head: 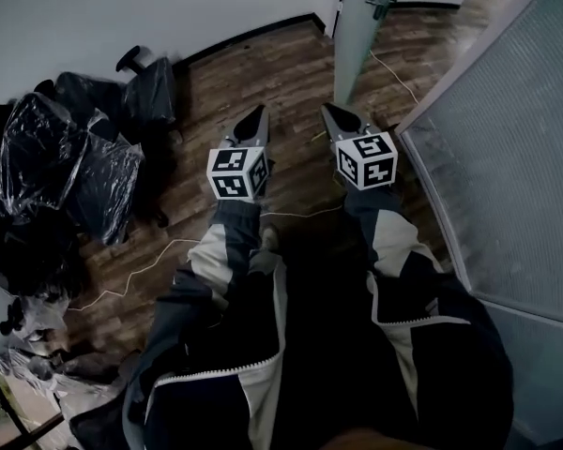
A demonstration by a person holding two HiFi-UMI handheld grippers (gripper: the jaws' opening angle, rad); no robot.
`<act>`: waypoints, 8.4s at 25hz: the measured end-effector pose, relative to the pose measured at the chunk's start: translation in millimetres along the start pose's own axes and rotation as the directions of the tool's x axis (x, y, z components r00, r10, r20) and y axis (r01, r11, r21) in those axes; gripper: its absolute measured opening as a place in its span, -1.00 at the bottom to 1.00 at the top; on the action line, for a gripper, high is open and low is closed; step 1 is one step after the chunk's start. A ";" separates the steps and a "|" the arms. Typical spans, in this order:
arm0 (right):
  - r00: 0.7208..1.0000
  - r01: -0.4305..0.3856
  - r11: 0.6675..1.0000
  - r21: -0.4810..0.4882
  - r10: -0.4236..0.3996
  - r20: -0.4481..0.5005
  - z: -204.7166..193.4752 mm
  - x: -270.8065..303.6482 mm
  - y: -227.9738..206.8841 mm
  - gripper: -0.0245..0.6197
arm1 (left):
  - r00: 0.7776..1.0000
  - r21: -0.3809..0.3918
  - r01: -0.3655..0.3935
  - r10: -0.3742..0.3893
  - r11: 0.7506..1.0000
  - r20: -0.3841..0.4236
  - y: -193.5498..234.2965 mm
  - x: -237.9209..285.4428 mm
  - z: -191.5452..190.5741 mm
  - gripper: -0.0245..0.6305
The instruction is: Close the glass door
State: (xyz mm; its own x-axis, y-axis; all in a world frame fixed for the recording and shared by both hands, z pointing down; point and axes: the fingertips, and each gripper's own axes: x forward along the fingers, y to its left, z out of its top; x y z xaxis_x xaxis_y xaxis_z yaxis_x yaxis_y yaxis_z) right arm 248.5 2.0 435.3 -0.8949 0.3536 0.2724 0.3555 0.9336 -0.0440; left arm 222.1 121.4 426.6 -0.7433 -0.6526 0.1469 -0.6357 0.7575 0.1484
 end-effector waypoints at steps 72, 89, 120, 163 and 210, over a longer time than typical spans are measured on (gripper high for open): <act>0.432 0.872 0.399 0.283 -0.900 -0.062 106.9 243.6 -364.1 -0.91 | 0.393 0.056 0.919 -0.900 0.390 -0.188 30.6 562.8 92.8 -0.92; 0.219 0.463 0.454 -0.761 -0.891 -0.398 75.5 281.1 -395.3 -0.29 | 0.315 0.051 0.949 -0.925 0.311 -0.213 9.7 550.3 86.5 -0.91; 0.118 0.352 0.422 -0.836 -0.906 -0.408 47.2 202.7 -503.4 -0.47 | 0.316 0.029 0.948 -0.925 0.317 -0.210 -62.0 591.1 85.3 -0.91; 0.150 0.236 0.373 -0.897 -0.926 -0.346 20.3 96.8 -749.2 -0.49 | 0.453 0.093 0.892 -0.868 0.443 -0.203 -220.3 689.4 96.4 -0.91; 0.310 0.923 0.278 0.264 -0.947 -0.087 72.8 -7.9 -584.8 -0.92 | 0.299 0.074 0.954 -0.930 0.290 -0.215 -306.3 644.3 85.3 -0.91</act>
State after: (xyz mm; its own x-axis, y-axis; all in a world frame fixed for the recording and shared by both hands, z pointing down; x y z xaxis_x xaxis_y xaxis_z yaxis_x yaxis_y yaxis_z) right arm 28.0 -542.6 388.9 -0.5906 -0.7793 0.2096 -0.7988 0.6015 -0.0146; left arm -79.9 -529.6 392.4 0.4131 -0.9033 0.1159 -0.9091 -0.4015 0.1109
